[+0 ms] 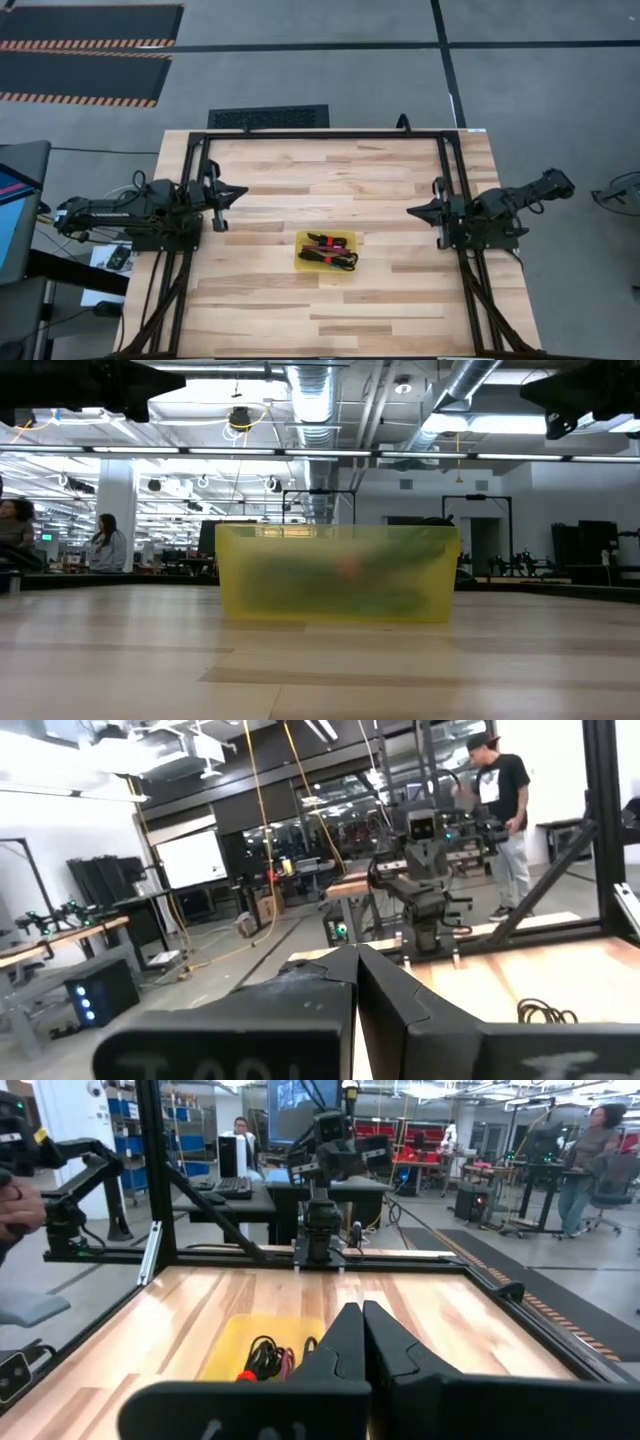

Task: Pick and place USB-C Cables
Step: Return to Home Position

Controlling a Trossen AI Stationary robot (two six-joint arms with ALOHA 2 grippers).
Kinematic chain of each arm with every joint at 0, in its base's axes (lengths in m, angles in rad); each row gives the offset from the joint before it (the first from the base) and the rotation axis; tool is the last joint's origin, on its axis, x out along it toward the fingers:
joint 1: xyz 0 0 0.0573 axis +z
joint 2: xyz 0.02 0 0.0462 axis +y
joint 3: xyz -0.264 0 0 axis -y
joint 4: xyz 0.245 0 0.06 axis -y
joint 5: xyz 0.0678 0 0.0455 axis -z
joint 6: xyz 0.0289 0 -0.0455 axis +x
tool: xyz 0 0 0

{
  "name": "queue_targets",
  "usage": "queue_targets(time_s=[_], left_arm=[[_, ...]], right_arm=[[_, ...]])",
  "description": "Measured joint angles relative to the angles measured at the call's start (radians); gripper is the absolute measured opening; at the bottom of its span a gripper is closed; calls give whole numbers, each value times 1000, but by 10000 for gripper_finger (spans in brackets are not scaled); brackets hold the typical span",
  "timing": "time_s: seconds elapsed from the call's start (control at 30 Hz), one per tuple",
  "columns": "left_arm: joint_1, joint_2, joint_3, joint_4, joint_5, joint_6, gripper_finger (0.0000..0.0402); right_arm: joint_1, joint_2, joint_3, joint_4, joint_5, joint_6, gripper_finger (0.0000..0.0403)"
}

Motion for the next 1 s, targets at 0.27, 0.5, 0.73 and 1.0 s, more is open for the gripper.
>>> queue_targets(time_s=[0.27,0.5,0.73,1.0], left_arm=[[0,-25,0,-18,-1,-1,0],[0,-162,-1,-112,-37,2,0],[1,-271,-132,48,-8,3,0],[1,-269,-199,146,-7,50,0]], right_arm=[[0,-166,0,-157,6,42,2],[-1,-169,-40,-152,7,56,2],[-1,-168,-99,-61,3,60,1],[-2,-169,-212,173,-57,26,2]])
